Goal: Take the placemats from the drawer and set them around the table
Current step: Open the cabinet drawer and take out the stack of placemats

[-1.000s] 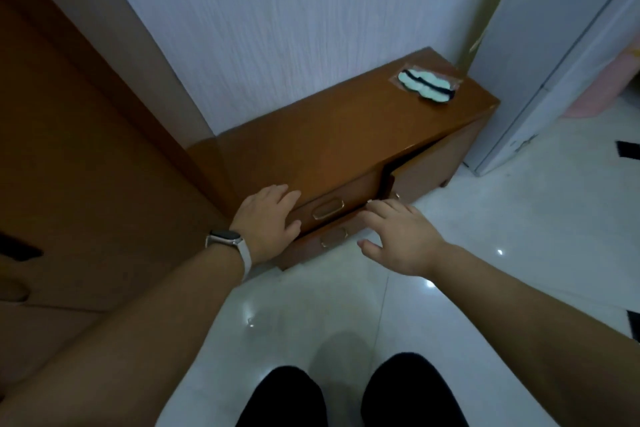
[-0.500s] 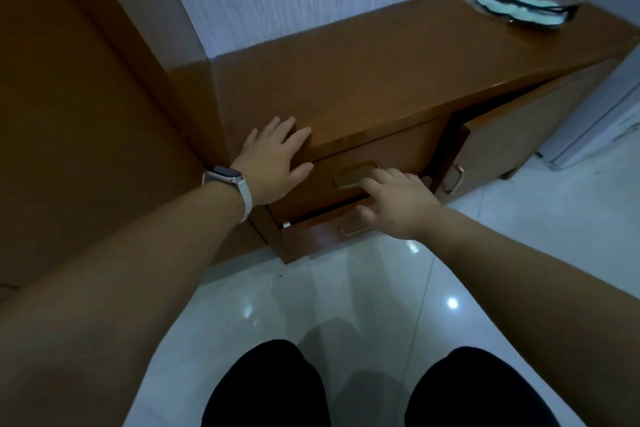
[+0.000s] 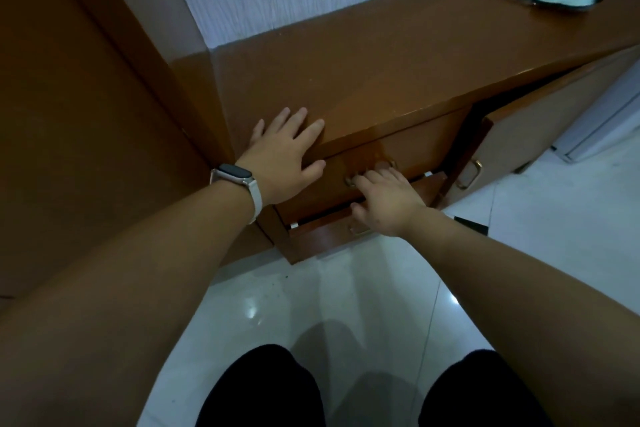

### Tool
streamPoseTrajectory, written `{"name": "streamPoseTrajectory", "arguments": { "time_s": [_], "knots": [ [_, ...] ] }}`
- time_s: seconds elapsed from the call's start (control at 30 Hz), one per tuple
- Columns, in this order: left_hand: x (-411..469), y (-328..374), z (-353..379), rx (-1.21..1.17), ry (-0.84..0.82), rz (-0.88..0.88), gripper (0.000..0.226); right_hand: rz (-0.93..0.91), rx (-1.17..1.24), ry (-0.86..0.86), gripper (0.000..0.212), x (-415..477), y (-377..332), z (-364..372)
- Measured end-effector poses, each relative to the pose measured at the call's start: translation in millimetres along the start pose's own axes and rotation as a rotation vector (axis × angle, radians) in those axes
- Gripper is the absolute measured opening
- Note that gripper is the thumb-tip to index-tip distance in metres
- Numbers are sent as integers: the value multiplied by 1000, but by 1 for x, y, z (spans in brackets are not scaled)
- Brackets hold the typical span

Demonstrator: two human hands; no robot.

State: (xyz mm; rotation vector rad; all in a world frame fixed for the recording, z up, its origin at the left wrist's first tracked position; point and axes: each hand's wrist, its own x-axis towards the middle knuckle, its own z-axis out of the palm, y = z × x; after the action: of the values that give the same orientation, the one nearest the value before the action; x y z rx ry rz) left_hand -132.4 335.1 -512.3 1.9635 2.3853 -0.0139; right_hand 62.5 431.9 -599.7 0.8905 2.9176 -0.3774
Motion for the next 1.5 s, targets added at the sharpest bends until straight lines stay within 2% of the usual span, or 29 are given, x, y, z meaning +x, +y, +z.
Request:
{"name": "streamPoseTrajectory", "arguments": {
  "time_s": [0.27,0.43,0.53,0.8,1.0,1.2,1.5],
  "knots": [
    [-2,2,-3,-28,12,11,72,30,41,-5,47,-33,-2,5],
    [-6,3,-3,-34,8,36,73,34,60,49,43,-70,-1,16],
    [-7,3,-5,-42,6,31,73,39,57,80,47,-93,1,23],
    [-6,1,0,-25,27,35,76,-13,25,72,44,-154,13,36],
    [-6,1,0,-16,35,39,74,4,43,21,46,-167,8,30],
    [-5,0,-1,-22,25,34,74,8,55,82,43,-184,7,37],
    [-11,5,-4,-4,10,25,73,41,61,23,51,-195,7,34]
  ]
}}
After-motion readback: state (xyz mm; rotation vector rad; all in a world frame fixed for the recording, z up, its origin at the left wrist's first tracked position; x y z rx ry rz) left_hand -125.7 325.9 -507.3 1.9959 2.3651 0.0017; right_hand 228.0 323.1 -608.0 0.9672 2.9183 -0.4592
